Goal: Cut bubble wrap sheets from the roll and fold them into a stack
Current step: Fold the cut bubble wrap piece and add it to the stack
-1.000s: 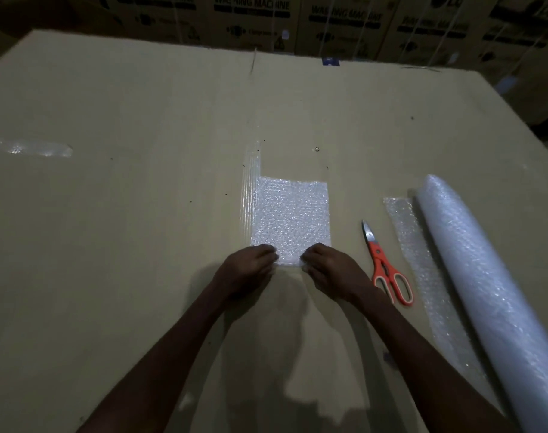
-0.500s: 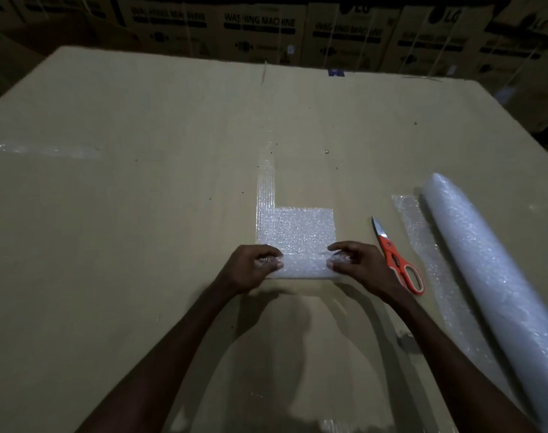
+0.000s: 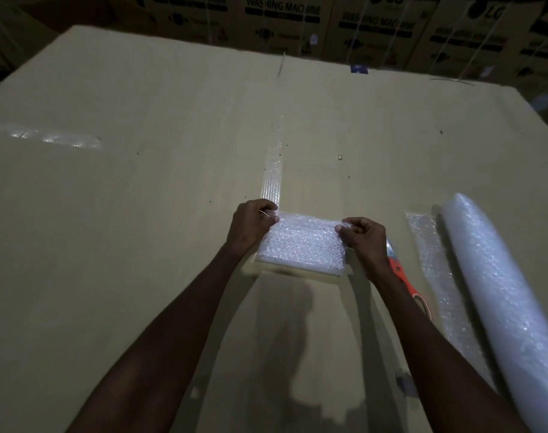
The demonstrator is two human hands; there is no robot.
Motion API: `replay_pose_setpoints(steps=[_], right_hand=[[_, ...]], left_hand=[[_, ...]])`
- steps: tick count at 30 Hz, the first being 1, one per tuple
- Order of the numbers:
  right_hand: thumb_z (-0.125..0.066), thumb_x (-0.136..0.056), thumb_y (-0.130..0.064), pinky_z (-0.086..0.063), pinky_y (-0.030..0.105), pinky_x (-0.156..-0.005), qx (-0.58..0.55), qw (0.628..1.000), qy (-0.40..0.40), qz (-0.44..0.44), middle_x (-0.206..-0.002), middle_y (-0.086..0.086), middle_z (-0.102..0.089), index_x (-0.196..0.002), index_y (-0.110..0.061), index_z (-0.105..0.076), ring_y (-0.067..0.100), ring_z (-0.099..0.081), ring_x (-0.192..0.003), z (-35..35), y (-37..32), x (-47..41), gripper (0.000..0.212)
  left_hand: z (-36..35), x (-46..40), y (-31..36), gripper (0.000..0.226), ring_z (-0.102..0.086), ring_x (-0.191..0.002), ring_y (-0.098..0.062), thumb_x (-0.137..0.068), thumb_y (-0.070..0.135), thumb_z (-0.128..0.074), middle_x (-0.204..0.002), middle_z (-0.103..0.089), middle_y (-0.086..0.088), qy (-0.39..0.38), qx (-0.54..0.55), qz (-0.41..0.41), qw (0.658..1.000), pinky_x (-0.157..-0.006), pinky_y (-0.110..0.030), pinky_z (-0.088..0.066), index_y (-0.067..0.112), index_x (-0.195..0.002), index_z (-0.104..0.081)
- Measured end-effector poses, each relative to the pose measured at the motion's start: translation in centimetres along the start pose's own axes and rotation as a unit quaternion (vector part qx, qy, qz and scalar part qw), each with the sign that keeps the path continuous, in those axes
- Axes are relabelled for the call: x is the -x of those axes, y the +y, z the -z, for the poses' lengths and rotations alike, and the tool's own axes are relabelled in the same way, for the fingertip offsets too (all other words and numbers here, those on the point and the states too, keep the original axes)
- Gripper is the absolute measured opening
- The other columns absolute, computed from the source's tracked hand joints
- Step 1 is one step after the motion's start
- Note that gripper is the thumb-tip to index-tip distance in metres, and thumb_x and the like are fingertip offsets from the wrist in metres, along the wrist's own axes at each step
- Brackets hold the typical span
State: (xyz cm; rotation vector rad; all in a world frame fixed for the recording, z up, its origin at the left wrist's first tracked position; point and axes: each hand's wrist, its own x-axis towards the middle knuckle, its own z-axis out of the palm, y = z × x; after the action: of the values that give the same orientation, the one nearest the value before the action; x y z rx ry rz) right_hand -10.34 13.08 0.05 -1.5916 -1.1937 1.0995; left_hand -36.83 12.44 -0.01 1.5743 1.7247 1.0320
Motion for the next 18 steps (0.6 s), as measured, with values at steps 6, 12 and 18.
replay_pose_setpoints(steps=[6, 12, 18], right_hand=[[-0.088, -0.076, -0.018, -0.056, 0.039, -0.067, 0.072, 0.997, 0.022, 0.001, -0.085, 0.008, -0.076, -0.09, -0.022, -0.075, 0.017, -0.066, -0.072, -1.0, 1.6, -2.4, 0.02], [-0.086, -0.078, -0.021, -0.057, 0.04, -0.085, 0.187, 0.977, 0.07, 0.073, -0.091, 0.003, -0.074, -0.108, -0.01, -0.075, 0.022, -0.071, -0.085, -1.8, 0.5, -2.0, 0.034], [-0.075, -0.092, -0.033, -0.05, 0.037, -0.088, 0.313, 0.928, 0.049, 0.194, -0.117, 0.012, -0.072, -0.122, -0.006, -0.07, 0.031, -0.069, -0.103, -4.2, -1.2, 3.3, 0.041]], left_hand=[[-1.2, -0.6, -0.7, 0.02, -0.066, -0.086, -0.017, -0.082, 0.01, -0.074, -0.098, -0.074, -0.001, -0.006, -0.08, 0.014, 0.997, -0.082, -0.03, -0.049, 0.011, -0.102, -0.074], [-1.5, 0.0, -2.5, 0.03, -0.062, -0.09, -0.019, -0.085, 0.015, -0.07, -0.105, -0.066, -0.003, 0.002, -0.108, -0.009, 0.994, -0.082, -0.029, -0.044, 0.012, -0.115, -0.069], [-2.0, 0.1, -2.9, 0.039, -0.059, -0.103, -0.026, -0.083, 0.005, -0.067, -0.116, -0.062, -0.009, 0.02, -0.14, -0.082, 0.987, -0.091, -0.031, -0.043, 0.01, -0.122, -0.066]])
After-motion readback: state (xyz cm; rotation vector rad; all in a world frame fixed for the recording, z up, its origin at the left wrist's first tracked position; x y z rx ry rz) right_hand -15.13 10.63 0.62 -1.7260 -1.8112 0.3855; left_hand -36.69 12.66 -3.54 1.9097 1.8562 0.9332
